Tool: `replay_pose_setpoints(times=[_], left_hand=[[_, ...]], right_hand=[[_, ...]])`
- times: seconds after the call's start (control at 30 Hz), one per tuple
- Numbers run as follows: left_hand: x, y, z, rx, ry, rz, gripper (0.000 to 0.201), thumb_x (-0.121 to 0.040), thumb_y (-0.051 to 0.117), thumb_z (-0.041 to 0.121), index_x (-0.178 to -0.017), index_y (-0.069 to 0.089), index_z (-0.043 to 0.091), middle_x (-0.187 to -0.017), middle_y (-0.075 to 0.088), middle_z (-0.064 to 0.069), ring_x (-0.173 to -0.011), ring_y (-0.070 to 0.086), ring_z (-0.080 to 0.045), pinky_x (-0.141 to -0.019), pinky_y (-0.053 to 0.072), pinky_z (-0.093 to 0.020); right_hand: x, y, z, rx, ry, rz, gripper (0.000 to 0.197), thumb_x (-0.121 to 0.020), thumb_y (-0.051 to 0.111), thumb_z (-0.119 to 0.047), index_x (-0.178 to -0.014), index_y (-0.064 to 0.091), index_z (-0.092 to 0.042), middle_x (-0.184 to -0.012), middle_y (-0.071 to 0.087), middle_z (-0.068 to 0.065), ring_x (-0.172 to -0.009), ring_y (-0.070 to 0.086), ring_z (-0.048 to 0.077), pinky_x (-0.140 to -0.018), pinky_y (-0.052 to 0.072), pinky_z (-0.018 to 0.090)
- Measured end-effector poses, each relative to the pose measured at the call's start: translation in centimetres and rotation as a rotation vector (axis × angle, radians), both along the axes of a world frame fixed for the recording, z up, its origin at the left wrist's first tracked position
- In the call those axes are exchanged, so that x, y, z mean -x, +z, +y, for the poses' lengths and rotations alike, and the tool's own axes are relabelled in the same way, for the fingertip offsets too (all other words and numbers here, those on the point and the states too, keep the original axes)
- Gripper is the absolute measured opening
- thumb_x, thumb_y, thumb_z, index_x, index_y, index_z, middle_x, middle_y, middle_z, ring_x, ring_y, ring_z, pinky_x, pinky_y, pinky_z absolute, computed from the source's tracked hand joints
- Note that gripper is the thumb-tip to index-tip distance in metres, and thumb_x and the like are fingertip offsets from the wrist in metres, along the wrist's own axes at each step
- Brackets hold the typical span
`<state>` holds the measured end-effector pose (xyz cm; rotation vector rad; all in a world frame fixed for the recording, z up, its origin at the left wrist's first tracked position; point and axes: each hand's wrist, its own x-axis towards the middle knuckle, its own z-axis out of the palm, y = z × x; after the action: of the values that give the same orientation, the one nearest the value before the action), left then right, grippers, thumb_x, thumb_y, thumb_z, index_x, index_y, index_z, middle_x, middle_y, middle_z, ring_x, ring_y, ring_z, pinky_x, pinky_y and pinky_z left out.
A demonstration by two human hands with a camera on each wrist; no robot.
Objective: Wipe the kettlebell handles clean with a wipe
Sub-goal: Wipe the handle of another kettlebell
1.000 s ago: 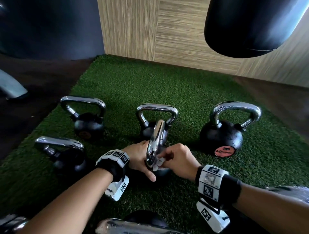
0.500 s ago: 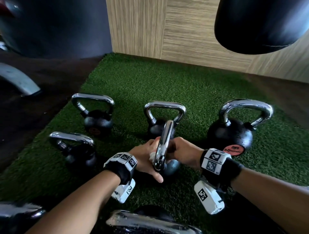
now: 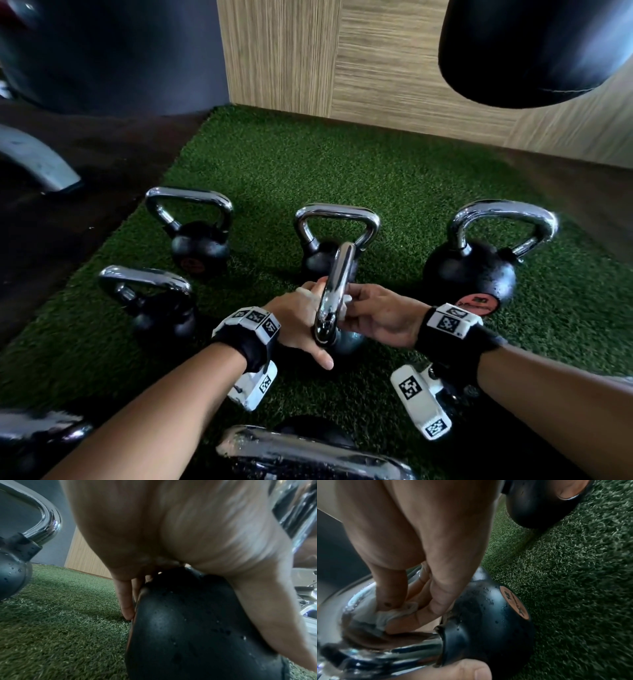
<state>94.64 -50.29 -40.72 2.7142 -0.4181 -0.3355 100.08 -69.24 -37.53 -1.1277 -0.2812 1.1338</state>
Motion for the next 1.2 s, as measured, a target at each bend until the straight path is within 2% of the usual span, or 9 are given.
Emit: replay_pose_setpoints(times=[0.13,0.27,0.47,0.57,0.73,0.8,0.97,1.13,1.2], left_hand=[[-0.1,-0.2,-0.1,0.03,0.026,-0.011,0.101,-0.053,0.091,0.063,-0.139,0.042,0.039,-0.143,0.043,0.006,-0.136,0.04,-0.021,-0.111,0.044,-0.038],[-0.1,-0.6,0.0,0.086,0.097,-0.001,0.134,-0.048,0.096,0.058,-0.156,0.023,0.023,-0.153,0.036,0.002,-0.144,0.034,-0.02,-0.114,0.042,-0.047],[0.3,-0.5,-0.1,0.108,0.131,0.004,0.138,-0.048,0.097,0.055,-0.157,0.02,0.022,-0.15,0.035,0.002,-0.143,0.035,-0.02,-0.117,0.04,-0.042],[0.2,-0.4,-0.3,0.102,0.15,0.016,0.139,-0.047,0.098,0.054,-0.156,0.019,0.021,-0.148,0.034,0.001,-0.141,0.04,-0.022,-0.116,0.041,-0.041],[0.3,-1.2,0.1,0.145,0.171,0.013,0.141,-0.043,0.098,0.057,-0.154,0.016,0.03,-0.146,0.034,0.005,-0.136,0.046,-0.02,-0.113,0.039,-0.031],[0.2,-1.5,0.2,0.14,0.174,0.015,0.14,-0.04,0.097,0.06,-0.153,0.016,0.034,-0.14,0.035,0.008,-0.133,0.049,-0.021,-0.111,0.042,-0.032],[-0.1,-2.1,0.5,0.153,0.181,-0.018,0.135,-0.035,0.094,0.065,-0.144,0.019,0.04,-0.119,0.027,0.022,-0.126,0.051,-0.016,-0.098,0.037,-0.023],[-0.1,-2.2,0.5,0.175,0.156,-0.041,0.135,-0.035,0.095,0.063,-0.144,0.019,0.038,-0.102,0.015,0.048,-0.112,0.032,0.001,-0.099,0.034,-0.022],[-0.2,-2.5,0.6,0.166,0.164,-0.042,0.137,-0.034,0.094,0.064,-0.144,0.017,0.039,-0.107,0.019,0.036,-0.116,0.038,-0.003,-0.1,0.036,-0.023]], right_hand=[[0.0,-0.1,0.4,-0.023,-0.107,-0.01,0.053,-0.079,0.061,0.01,-0.13,0.049,0.015,-0.101,0.07,0.019,-0.084,0.072,0.025,-0.085,0.06,0.036],[-0.6,0.4,0.8,-0.034,-0.332,-0.051,0.018,-0.085,0.057,0.015,-0.091,0.059,-0.002,-0.087,0.068,0.02,-0.068,0.073,0.024,-0.068,0.064,0.031],[-0.5,0.0,1.6,0.046,-0.401,-0.368,0.041,-0.071,0.064,0.027,-0.083,0.051,-0.009,-0.068,0.065,0.004,-0.059,0.067,0.013,-0.054,0.057,0.025],[-1.6,0.1,1.8,0.206,-0.618,-0.553,0.043,-0.068,0.071,0.019,-0.075,0.049,-0.018,-0.067,0.063,0.001,-0.061,0.059,0.016,-0.057,0.052,0.033],[-1.6,0.9,1.2,0.379,-0.612,-0.797,0.038,-0.045,0.076,-0.026,-0.069,0.047,-0.027,-0.066,0.057,-0.007,-0.066,0.051,0.015,-0.061,0.051,0.044],[-1.7,1.0,1.4,0.421,-0.645,-0.882,0.037,-0.05,0.075,-0.024,-0.07,0.044,-0.025,-0.068,0.058,-0.004,-0.065,0.049,0.016,-0.064,0.053,0.051],[-2.9,1.1,2.0,0.577,-0.818,-1.058,0.036,-0.067,0.076,-0.015,-0.069,0.04,-0.019,-0.073,0.067,0.004,-0.064,0.051,0.018,-0.06,0.048,0.036],[-2.5,-0.2,2.5,0.598,-0.858,-1.181,0.042,-0.07,0.077,-0.015,-0.064,0.036,-0.019,-0.056,0.048,-0.007,-0.05,0.033,0.008,-0.049,0.033,0.015],[-3.0,-0.1,2.8,0.594,-0.877,-1.217,0.038,-0.072,0.074,-0.013,-0.064,0.037,-0.018,-0.055,0.044,-0.006,-0.05,0.03,0.008,-0.051,0.033,0.015]])
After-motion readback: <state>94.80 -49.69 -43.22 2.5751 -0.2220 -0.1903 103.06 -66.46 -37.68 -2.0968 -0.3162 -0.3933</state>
